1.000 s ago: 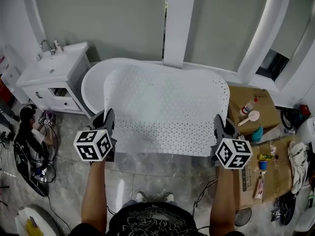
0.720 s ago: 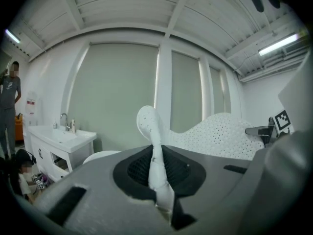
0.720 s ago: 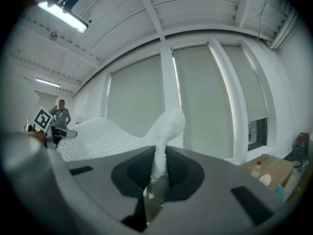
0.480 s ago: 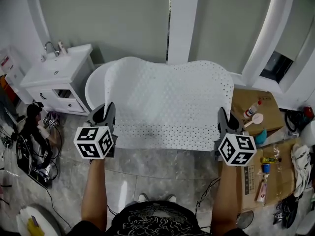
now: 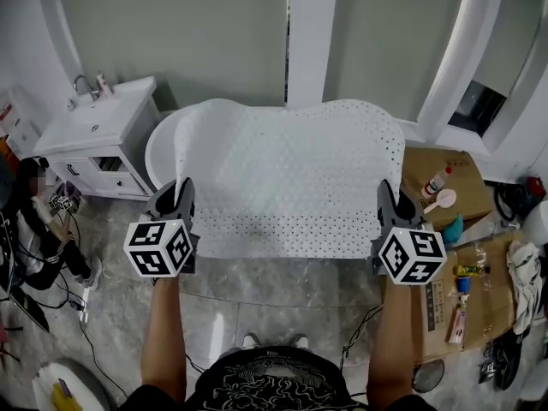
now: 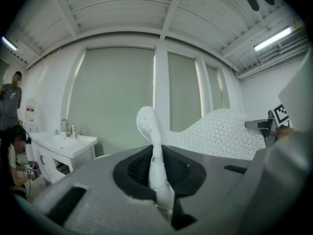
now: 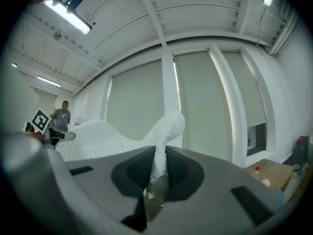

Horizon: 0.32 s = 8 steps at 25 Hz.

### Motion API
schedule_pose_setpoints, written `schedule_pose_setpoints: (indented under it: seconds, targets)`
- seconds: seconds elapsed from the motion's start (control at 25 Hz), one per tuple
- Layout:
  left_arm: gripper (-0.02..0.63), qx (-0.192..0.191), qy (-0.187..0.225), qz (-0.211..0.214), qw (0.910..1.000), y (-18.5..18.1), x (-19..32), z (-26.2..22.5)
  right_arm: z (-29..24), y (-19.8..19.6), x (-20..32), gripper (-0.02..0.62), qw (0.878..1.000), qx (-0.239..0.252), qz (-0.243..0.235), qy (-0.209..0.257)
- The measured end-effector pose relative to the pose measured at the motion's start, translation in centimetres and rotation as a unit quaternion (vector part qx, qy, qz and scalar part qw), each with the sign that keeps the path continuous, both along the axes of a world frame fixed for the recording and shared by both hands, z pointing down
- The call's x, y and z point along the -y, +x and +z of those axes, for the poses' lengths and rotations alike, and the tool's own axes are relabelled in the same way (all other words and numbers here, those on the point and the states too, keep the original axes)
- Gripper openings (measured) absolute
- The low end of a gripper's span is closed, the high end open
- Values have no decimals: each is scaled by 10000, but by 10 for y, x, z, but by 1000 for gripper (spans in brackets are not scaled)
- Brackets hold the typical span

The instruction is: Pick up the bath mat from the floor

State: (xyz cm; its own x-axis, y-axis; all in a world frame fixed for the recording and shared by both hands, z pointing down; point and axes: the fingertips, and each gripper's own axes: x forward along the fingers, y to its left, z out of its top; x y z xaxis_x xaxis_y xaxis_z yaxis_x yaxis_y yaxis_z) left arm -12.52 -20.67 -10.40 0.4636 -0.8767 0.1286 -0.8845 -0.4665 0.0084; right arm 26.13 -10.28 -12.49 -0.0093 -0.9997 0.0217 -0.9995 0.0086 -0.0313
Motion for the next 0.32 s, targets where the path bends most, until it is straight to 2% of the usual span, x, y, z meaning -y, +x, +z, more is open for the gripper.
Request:
schedule_pose_setpoints:
  seconds: [0.32]
  targets:
    - [34, 73, 38, 36, 10000, 4, -16, -4, -4, 2, -21, 28, 9999, 53, 38, 92]
